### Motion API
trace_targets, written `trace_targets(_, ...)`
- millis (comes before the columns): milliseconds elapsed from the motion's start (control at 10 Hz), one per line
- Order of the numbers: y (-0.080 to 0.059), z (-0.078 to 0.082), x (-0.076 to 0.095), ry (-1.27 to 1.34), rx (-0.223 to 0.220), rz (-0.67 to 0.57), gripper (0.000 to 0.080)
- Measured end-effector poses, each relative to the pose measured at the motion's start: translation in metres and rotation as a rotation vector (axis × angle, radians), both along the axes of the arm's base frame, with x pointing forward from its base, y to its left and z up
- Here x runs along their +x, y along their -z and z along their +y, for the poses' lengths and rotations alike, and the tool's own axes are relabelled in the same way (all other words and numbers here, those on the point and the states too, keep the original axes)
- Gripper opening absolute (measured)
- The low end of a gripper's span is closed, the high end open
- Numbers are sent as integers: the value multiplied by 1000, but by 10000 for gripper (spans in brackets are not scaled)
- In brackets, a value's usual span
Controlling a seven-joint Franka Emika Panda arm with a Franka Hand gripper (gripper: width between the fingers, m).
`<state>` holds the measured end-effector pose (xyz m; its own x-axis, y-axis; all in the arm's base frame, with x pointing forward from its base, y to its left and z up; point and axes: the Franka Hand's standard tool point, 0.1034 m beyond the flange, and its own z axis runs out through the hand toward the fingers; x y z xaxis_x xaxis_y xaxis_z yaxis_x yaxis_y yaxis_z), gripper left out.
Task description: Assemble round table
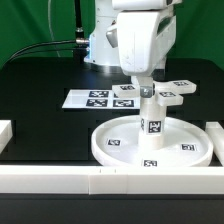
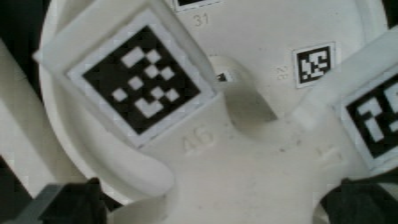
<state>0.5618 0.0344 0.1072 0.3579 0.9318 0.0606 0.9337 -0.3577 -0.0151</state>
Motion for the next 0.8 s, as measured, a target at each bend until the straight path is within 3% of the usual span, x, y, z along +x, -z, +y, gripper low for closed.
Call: trace_targets(800, -1, 12, 0, 186, -6, 14, 649)
